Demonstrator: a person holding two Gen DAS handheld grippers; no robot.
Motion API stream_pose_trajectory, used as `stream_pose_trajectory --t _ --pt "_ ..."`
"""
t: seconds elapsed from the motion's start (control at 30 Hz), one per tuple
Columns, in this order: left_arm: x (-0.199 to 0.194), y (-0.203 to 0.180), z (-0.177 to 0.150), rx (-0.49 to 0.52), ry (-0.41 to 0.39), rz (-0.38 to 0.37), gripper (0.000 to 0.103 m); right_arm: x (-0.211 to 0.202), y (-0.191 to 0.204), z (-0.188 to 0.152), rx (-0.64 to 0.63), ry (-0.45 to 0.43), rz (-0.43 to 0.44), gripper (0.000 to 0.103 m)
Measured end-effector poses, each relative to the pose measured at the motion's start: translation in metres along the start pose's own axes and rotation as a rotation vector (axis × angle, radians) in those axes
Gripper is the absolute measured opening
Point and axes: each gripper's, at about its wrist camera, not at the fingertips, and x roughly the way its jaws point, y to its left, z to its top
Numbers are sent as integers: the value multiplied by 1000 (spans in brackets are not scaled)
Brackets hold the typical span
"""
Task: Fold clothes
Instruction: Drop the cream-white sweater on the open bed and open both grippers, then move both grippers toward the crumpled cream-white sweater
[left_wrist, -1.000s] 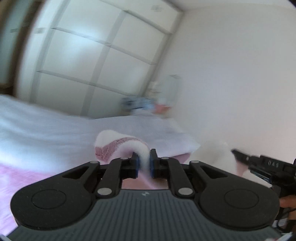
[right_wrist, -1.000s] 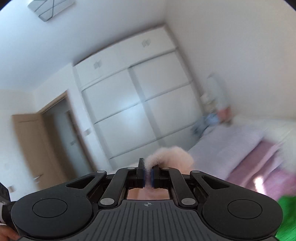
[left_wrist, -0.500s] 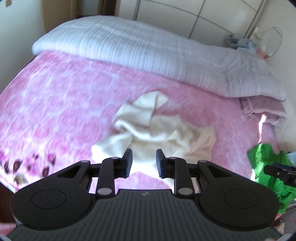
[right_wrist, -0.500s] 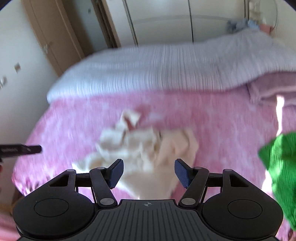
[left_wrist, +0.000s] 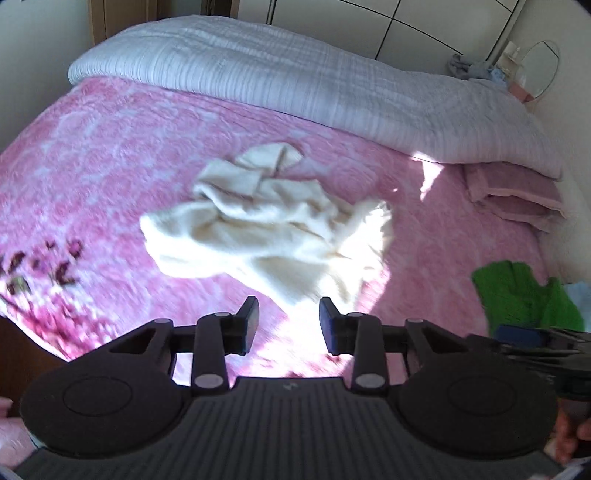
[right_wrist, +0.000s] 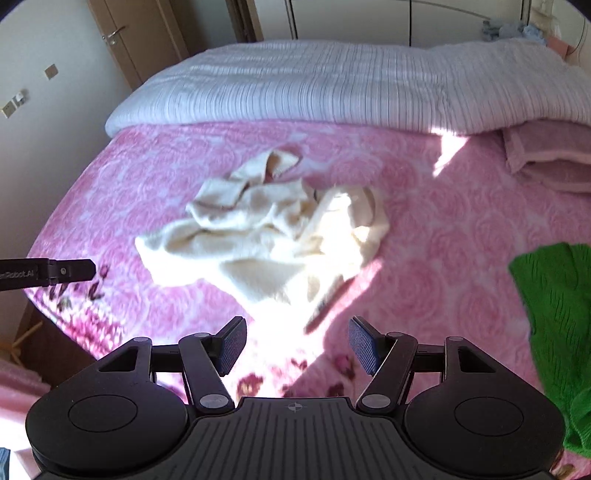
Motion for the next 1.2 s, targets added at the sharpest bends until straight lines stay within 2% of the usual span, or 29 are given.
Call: stream_pose_trajectory --t 0.27,0.57,0.7,0.9,1.2 --pt "-29 -28 -31 41 -37 77 34 -4 -2 -20 -36 45 43 65" --pt "-33 -32 -27 118 -94 142 40 -3 3 -23 -57 36 42 65" --pt "-22 -21 -19 156 -83 176 40 2 9 -16 -46 38 22 65" --pt "-4 9 3 231 -52 160 40 21 34 -5 4 38 5 65" --pt "20 67 46 364 -22 113 41 57 94 6 114 57 -39 65"
